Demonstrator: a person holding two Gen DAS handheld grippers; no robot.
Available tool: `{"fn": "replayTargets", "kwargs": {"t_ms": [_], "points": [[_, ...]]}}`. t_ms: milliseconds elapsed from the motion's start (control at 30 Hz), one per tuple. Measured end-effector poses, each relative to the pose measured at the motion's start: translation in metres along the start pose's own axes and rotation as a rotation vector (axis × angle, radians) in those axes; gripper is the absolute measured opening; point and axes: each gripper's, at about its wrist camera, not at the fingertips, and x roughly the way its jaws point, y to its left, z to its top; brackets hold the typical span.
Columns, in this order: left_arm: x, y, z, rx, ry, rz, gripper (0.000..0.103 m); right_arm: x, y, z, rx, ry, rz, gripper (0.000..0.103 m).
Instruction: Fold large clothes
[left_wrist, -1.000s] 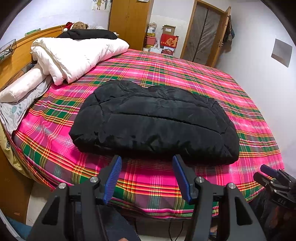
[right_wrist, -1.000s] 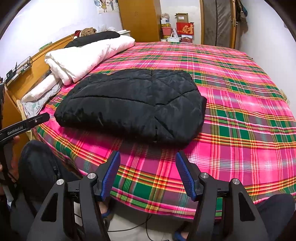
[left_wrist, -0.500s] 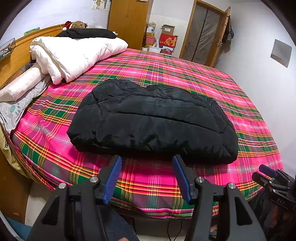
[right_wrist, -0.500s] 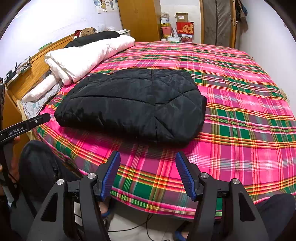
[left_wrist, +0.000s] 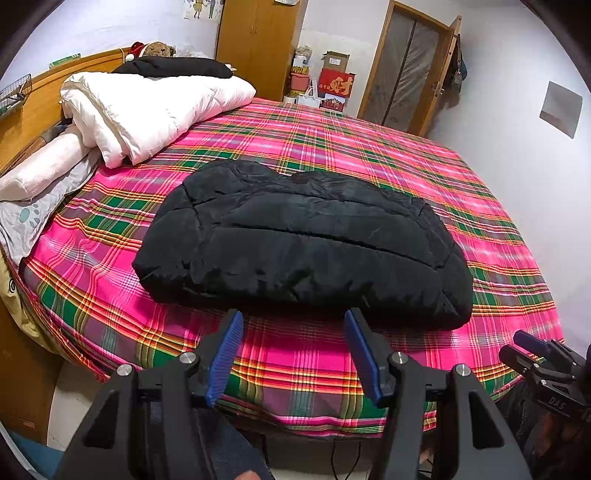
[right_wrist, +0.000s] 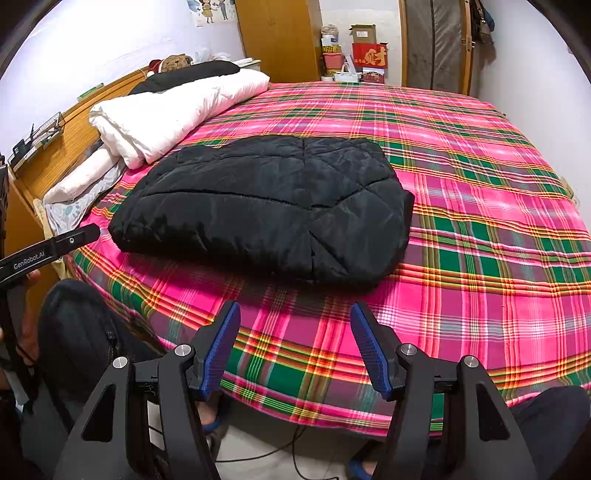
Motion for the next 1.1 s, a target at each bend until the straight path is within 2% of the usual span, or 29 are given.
{"fn": "replayTargets", "kwargs": {"t_ms": [933, 1100], "points": [[-0.0013, -0.0090, -0.0009, -0.001, 0.009, 0.049, 0.059, 0.0007, -0.0010, -0.0002, 0.002, 0.004, 0.001, 0.062], [-0.0004, -0.0093, -0.0014, -0.004, 0.015, 0.040, 0.059, 0.0006, -0.0016, -0.0002, 0.002, 0.003, 0.001, 0.062]]}}
